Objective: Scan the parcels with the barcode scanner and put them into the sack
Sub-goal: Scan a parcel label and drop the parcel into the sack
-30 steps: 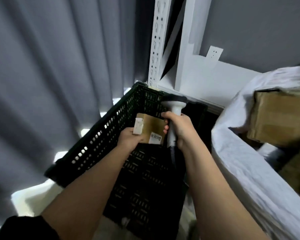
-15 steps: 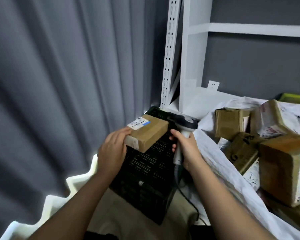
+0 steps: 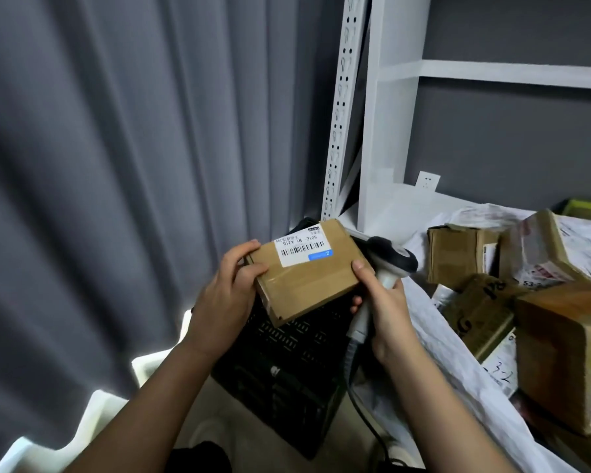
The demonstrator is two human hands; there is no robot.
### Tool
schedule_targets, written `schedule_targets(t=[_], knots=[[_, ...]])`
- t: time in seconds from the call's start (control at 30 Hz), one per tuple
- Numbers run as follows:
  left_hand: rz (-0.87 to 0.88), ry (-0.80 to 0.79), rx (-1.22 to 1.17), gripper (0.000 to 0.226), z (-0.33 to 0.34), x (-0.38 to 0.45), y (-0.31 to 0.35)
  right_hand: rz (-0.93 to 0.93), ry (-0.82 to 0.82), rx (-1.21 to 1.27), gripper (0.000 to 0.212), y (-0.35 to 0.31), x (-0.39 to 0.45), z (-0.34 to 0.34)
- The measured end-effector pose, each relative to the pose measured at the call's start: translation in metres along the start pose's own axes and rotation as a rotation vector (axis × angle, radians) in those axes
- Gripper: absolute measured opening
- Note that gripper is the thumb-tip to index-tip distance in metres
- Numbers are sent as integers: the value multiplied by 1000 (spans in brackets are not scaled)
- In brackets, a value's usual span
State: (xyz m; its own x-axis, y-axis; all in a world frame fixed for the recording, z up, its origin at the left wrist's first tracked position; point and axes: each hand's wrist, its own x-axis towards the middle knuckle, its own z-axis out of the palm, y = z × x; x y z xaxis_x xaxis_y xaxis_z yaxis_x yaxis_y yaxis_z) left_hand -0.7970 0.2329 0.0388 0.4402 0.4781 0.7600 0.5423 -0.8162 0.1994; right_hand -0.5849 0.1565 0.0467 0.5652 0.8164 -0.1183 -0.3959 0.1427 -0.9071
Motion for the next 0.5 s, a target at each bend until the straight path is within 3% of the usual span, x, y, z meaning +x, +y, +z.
schedule_targets(t=[0.13,0.27,0.3,0.37,0.43,0.5], knots=[[-277,-196,-194,55,-2,-2,-2,-61,-5,-105,38,-16,7,-4],[-674,-18,-768,30,-12,0,-1,-28,-261,-494,46,-20,8,-10],[-781,-56,-867,25,-13,4,1,8,-340,-582,45,-18,6,-9],[-909,-356,-887,26,-14,6,6,76,-468,-704,46,-12,0,-2],[-835,-681,-740,34,-12,0,7,114,-543,-729,47,-5,-3,4],[-753,-837,-635,27,-10,-4,5,122,-565,-728,45,1,-4,7]])
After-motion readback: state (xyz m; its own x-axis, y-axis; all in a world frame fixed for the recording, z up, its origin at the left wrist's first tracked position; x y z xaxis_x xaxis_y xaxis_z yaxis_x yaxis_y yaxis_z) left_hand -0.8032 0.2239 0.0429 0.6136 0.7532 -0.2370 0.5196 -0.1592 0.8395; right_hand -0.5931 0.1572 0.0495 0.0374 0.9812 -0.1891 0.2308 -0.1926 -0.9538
